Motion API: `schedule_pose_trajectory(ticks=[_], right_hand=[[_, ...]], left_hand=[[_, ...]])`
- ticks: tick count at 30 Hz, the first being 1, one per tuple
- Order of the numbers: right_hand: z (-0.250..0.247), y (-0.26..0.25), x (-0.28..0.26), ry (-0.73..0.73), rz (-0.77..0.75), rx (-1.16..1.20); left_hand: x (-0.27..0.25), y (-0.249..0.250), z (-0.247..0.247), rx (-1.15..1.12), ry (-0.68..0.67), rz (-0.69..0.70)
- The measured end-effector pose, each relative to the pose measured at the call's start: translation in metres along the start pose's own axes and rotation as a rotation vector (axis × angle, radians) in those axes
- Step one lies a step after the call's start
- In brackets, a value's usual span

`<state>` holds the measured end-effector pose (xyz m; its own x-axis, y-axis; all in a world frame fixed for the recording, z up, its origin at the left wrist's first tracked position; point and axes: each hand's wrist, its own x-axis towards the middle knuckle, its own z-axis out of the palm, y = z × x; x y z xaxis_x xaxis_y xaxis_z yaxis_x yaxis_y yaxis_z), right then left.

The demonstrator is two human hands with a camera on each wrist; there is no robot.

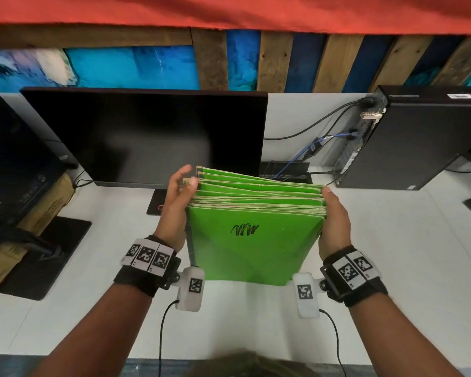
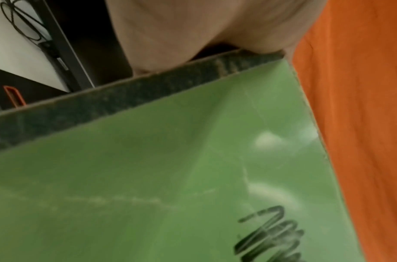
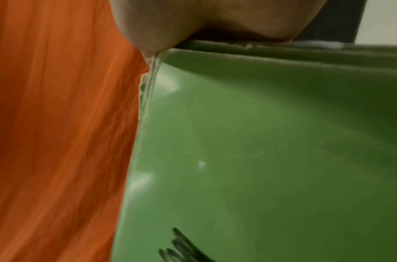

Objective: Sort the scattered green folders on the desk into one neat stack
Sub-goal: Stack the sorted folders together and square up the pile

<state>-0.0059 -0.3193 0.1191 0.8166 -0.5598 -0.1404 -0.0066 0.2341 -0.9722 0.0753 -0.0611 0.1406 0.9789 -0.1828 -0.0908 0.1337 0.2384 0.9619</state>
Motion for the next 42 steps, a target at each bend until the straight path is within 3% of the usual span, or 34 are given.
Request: schedule_pose_trajectory(ticks=[3,6,10,16,21,25,35,42], right_hand=[[0.0,-0.006,-0.002,-0.008,0.038,0.055],[0.004,-0.008,-0.005,0.019,-0.043,-0.037],[0.007,-0.008,-0.007,0.074,-0.135,-0.187],[-0.002,-0.006,-0.008,-0.004,-0.217,-0.365],[0.002,-0.012,-0.012,0.026,-0.047,-0.117],[0.012,-0.011,-0.01,0.131,-0.088,-0.163],[0.004,-0.017,-0.009,0.018,-0.033,-0.143],[0.009,-0.011,-0.014,0.073,-0.112,-0.154]], left_hand=[[0.004,0.0,-0.001,0.01,0.002,-0.109],[0.009,0.004,0.001,0.09,0.008,-0.176],[0.006,0.003,-0.001,0.127,0.056,-0.148],[0.006,0.001,-0.001,0.052,0.017,-0.115],[0.001,-0.004,0.003,-0.051,0.006,-0.134],[-0.001,-0.004,0.002,-0.058,-0.021,-0.146],[-0.003,0.005,0.005,-0.02,-0.001,-0.235],[-0.005,0.002,0.008,-0.082,0.048,-0.196]])
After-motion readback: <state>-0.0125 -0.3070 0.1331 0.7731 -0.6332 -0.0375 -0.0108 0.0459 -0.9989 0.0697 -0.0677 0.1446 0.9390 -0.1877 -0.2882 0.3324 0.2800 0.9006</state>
